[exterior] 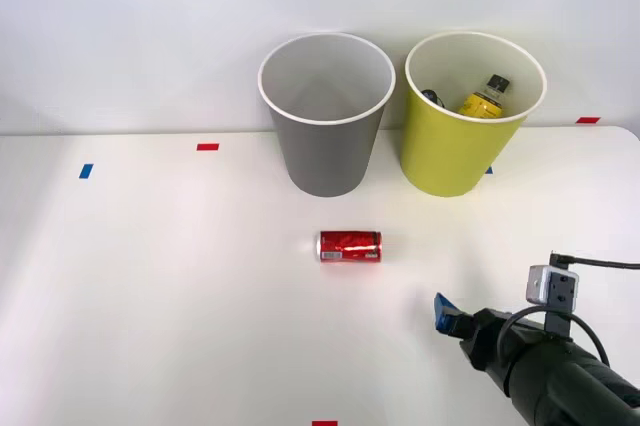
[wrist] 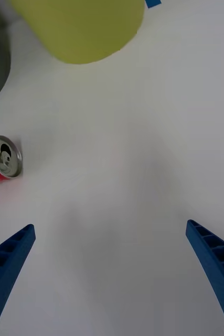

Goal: Put cans in the gray bin, plastic bottles in the light green bin

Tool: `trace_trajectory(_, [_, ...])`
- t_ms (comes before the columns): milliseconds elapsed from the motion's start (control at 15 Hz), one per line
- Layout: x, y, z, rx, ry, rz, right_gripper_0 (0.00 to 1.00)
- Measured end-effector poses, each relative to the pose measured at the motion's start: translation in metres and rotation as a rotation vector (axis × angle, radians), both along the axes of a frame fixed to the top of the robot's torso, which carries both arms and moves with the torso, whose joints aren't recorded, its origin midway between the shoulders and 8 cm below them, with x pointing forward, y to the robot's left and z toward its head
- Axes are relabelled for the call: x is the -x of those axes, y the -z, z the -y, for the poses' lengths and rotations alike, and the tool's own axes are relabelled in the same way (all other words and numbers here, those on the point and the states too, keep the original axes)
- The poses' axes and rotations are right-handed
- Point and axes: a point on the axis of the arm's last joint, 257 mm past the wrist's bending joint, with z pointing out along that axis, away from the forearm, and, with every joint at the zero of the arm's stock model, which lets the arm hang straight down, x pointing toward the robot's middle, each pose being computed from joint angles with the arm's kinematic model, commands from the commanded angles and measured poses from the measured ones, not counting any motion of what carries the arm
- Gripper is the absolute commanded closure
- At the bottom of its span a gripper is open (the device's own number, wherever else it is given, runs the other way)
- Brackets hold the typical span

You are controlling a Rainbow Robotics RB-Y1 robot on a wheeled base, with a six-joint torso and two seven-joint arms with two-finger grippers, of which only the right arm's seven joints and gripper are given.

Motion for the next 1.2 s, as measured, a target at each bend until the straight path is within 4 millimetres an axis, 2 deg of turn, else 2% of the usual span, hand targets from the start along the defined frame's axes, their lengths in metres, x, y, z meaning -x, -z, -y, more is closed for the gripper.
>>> trace_trajectory(333, [-0.005,-0.001,-0.009,-0.073,0.115,-0.078,0.00])
trace_trajectory(600, [-0.002,0.001,-0.025,-0.204,0.217,-0.203,0.00])
trace_trajectory(867, [-0.006,-0.013,-0.047,-0.341,0.283,-0.292,0.00])
trace_trajectory(1200, [0.003,-0.016,-0.066,-0.575,0.443,-0.418,0.00])
